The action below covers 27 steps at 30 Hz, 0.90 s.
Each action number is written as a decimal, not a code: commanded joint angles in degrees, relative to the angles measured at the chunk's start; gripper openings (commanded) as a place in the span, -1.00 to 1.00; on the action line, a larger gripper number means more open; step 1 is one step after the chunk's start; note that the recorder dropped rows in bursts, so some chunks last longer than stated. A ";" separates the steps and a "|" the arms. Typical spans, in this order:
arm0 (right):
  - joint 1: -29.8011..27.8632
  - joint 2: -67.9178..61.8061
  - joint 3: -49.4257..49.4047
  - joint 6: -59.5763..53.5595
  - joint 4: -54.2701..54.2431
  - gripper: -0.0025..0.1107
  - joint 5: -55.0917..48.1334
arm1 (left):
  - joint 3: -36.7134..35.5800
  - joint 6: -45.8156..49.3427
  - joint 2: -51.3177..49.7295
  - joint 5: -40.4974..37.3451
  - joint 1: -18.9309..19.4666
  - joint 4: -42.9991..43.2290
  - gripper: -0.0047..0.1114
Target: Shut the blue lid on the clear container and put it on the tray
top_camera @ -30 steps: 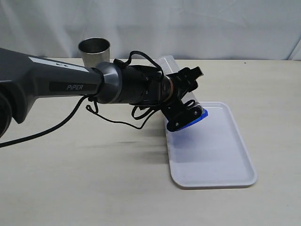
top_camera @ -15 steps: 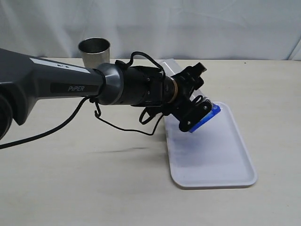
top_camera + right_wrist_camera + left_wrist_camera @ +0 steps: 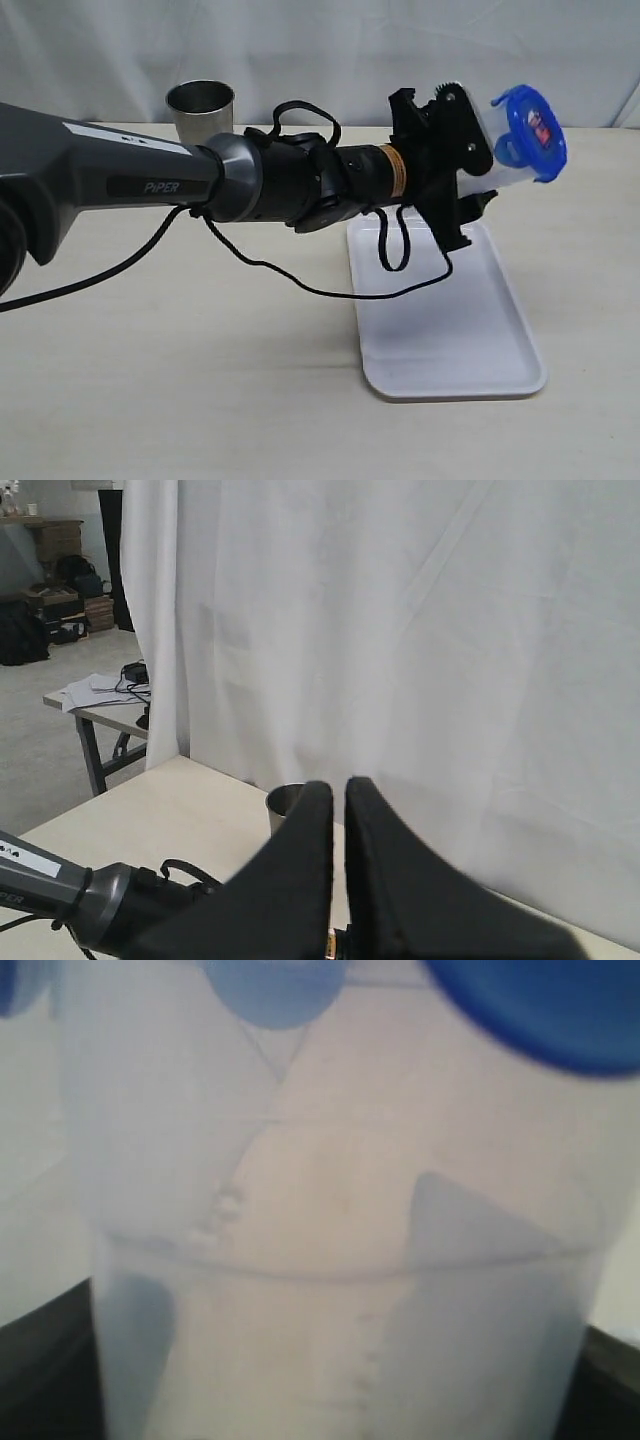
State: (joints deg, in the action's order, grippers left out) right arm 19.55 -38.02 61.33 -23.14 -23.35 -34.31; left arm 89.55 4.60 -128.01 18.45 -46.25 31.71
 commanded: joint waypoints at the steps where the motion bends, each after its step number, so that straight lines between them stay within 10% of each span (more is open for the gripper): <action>1: -0.22 0.15 -0.17 -0.12 0.27 -0.88 -0.23 | 0.43 -23.06 -0.08 13.05 0.38 9.51 -0.92; 11: -0.22 0.15 -0.17 -0.12 0.27 -0.88 -1.14 | 0.43 -34.70 -9.67 43.47 2.54 14.75 -0.92; 27: -0.22 0.15 -0.17 -0.12 0.27 -0.88 -1.39 | 0.54 -34.82 -17.42 44.18 5.33 11.92 -0.92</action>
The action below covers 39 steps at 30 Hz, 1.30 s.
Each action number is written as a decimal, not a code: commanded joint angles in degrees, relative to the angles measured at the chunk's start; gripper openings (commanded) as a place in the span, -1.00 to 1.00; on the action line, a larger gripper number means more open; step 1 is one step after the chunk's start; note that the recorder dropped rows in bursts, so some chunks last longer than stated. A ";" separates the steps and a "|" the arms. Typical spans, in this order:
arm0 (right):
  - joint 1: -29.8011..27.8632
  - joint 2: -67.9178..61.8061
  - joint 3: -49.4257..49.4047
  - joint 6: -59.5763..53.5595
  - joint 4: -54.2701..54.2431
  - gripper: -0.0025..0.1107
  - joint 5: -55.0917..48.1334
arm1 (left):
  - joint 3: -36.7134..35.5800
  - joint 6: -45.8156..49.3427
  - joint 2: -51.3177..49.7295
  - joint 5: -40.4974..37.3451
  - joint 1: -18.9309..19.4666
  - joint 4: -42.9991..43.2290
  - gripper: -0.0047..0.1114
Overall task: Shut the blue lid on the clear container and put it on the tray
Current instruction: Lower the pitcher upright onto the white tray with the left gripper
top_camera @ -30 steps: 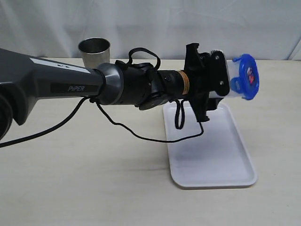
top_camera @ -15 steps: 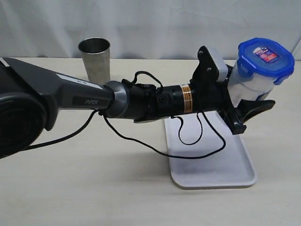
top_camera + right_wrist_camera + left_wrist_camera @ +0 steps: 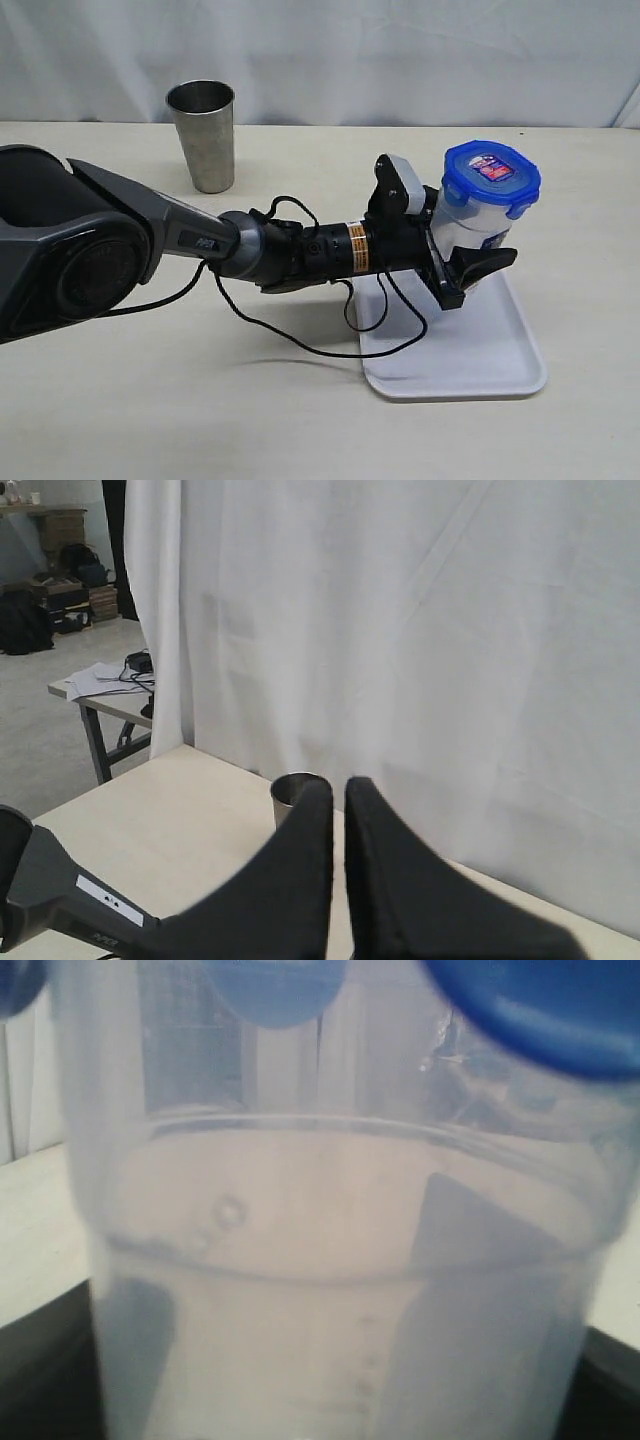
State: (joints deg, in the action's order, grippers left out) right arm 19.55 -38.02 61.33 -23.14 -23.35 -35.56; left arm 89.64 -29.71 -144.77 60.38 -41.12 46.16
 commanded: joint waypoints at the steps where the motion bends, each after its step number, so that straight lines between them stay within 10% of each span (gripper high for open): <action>1: -0.22 0.15 -0.17 -0.12 0.27 -0.88 -0.14 | 0.45 -0.51 -1.00 2.25 0.30 -2.52 -0.92; 16: -0.22 0.15 -0.17 -0.12 0.27 -0.88 -0.14 | 0.45 -0.37 -1.68 2.96 0.50 -2.71 -0.88; 27: -0.22 0.15 -0.17 -0.12 0.27 -0.88 -0.14 | 0.45 -0.37 -1.68 0.57 0.69 -2.40 0.62; 39: -0.22 0.15 -0.17 -0.12 0.27 -0.88 -0.14 | 0.45 -0.37 -0.73 -1.14 0.76 -1.33 0.68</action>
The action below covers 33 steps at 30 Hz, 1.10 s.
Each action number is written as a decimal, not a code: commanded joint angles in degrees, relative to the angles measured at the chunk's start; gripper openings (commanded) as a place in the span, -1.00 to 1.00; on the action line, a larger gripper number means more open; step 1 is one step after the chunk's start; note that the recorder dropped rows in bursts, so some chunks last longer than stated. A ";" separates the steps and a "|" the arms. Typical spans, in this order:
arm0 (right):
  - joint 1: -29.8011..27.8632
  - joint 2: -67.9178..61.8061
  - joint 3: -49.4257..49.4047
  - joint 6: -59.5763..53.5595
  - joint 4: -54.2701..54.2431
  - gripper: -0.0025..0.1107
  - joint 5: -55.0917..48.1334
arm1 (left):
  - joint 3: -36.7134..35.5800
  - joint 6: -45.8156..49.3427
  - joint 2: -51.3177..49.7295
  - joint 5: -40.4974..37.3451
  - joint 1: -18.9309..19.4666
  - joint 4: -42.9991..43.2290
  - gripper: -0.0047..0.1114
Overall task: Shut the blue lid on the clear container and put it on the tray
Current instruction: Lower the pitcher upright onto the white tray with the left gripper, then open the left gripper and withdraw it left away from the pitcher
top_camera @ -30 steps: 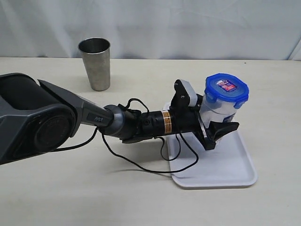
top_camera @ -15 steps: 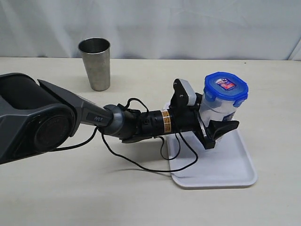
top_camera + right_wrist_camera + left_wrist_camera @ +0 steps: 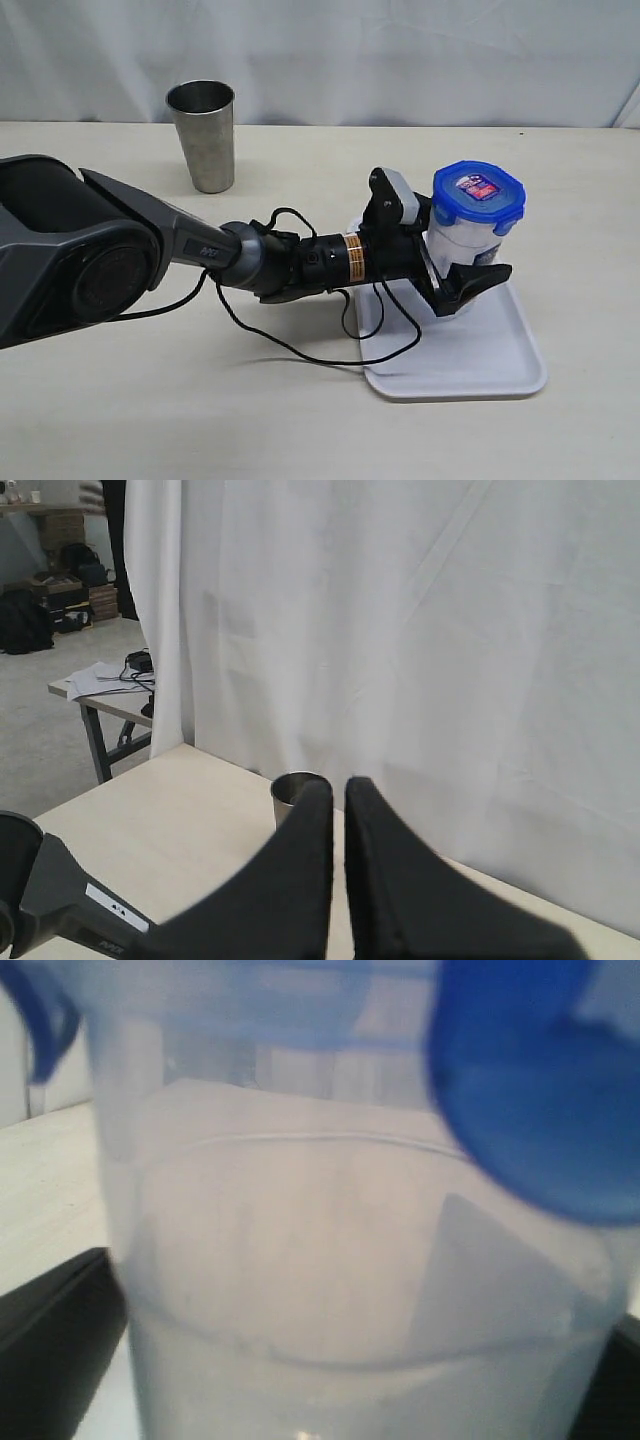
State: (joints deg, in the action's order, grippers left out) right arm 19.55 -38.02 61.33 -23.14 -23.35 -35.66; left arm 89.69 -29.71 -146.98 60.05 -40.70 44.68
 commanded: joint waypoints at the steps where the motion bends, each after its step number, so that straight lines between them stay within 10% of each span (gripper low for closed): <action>1: -0.22 0.15 -0.17 -0.12 0.41 -0.88 -0.03 | 0.41 -0.37 1.79 -1.20 0.34 0.74 0.68; 33: -0.22 0.15 -0.17 0.47 0.47 -0.88 -3.54 | 0.28 -20.03 3.61 4.71 12.03 30.06 0.67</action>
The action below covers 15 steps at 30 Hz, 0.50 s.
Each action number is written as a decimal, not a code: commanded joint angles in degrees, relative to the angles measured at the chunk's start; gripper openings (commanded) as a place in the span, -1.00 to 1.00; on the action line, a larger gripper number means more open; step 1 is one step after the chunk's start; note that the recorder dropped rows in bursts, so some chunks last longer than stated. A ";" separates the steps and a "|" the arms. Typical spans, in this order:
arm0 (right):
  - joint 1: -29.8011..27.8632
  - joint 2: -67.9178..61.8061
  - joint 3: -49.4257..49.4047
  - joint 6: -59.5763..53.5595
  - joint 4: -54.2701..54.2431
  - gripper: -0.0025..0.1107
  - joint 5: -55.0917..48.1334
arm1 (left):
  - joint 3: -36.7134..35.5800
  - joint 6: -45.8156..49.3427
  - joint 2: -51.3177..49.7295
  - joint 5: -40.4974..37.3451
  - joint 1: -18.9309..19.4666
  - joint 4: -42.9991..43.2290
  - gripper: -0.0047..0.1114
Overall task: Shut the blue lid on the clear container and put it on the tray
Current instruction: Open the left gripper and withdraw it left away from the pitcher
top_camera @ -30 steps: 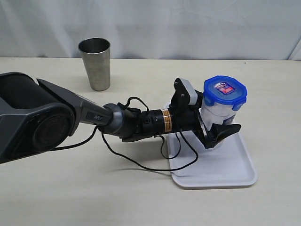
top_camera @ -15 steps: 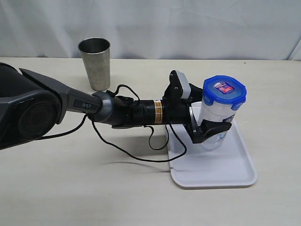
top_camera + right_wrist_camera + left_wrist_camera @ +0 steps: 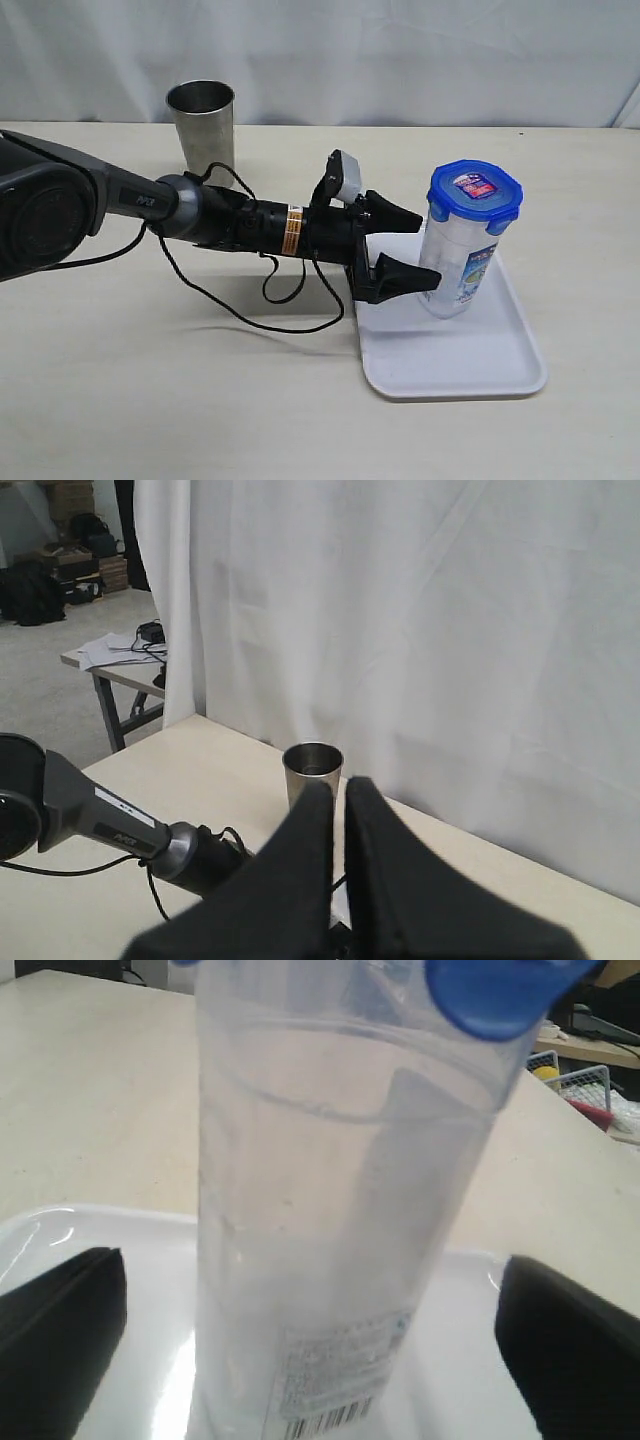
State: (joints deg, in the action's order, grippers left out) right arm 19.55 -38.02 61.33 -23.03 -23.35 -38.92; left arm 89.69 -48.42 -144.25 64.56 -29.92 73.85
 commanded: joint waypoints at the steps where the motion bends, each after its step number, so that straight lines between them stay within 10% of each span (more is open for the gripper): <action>1: -0.22 0.15 -0.17 0.36 0.47 -0.88 -0.28 | 0.28 -1.47 1.21 -0.27 1.56 1.06 0.62; 15: -0.22 0.15 -0.17 0.35 0.47 -0.88 -0.70 | -2.10 -22.79 14.60 -6.45 4.73 25.04 -0.92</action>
State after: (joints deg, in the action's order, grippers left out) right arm 19.55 -38.02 61.33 -22.92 -23.35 -39.27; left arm 88.09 -62.89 -132.91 58.99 -25.96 92.91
